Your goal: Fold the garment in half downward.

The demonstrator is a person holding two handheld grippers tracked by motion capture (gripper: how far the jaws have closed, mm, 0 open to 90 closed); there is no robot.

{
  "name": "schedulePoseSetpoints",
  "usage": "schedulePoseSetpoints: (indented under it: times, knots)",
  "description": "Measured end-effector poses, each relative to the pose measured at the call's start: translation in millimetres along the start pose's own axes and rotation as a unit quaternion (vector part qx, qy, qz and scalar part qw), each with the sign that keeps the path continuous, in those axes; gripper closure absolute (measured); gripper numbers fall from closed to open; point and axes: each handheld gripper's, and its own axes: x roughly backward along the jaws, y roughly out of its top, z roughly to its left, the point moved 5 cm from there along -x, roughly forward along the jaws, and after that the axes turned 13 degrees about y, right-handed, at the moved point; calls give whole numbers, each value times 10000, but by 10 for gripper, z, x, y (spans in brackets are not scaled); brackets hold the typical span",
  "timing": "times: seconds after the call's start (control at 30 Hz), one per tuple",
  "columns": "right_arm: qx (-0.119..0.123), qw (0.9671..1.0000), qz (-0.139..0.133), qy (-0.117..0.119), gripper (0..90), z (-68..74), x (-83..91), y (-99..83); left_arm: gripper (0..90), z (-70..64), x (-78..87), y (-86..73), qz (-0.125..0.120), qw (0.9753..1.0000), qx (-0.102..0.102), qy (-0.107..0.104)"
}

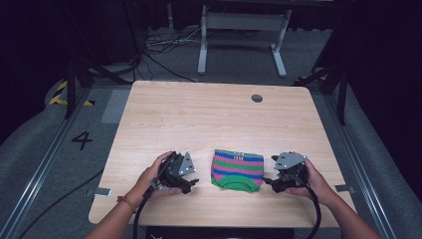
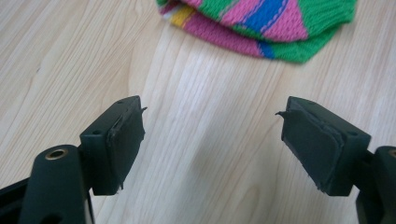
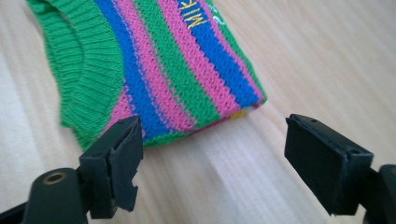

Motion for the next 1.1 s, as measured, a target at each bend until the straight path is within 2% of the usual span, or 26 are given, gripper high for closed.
schedulePoseSetpoints:
  times: [0.17,0.2,0.23,0.27,0.4,0.5,0.57,0.8,0.9,1.1]
  knots:
    - [-79,9999,-38,118,204,9,35,-58,199,63,54,-112,52,9998,166,132]
    - [-82,9999,-64,69,223,6,67,-91,199,86,76,-176,90,9996,203,178]
    - [-82,9999,-64,69,223,6,67,-91,200,86,76,-176,90,9996,203,178]
    - [-74,9999,-121,-71,243,-5,114,-116,198,94,88,-205,110,9995,223,189]
    - [-205,9995,-200,-167,238,-34,207,-187,191,112,126,-309,135,9991,342,219]
    - [-247,9993,-197,-222,238,-46,240,-225,191,123,152,-379,201,9989,355,248]
    - [-296,9988,-209,-339,239,-71,287,-278,190,138,184,-442,239,9986,381,275]
    - [-504,9977,-231,-396,236,-106,390,-468,191,201,258,-644,295,9968,613,419]
    - [-583,9969,-223,-474,233,-125,438,-554,189,218,297,-719,338,9966,609,443]
    - [-834,9944,-341,-544,229,-168,552,-737,181,272,394,-840,218,9950,827,507]
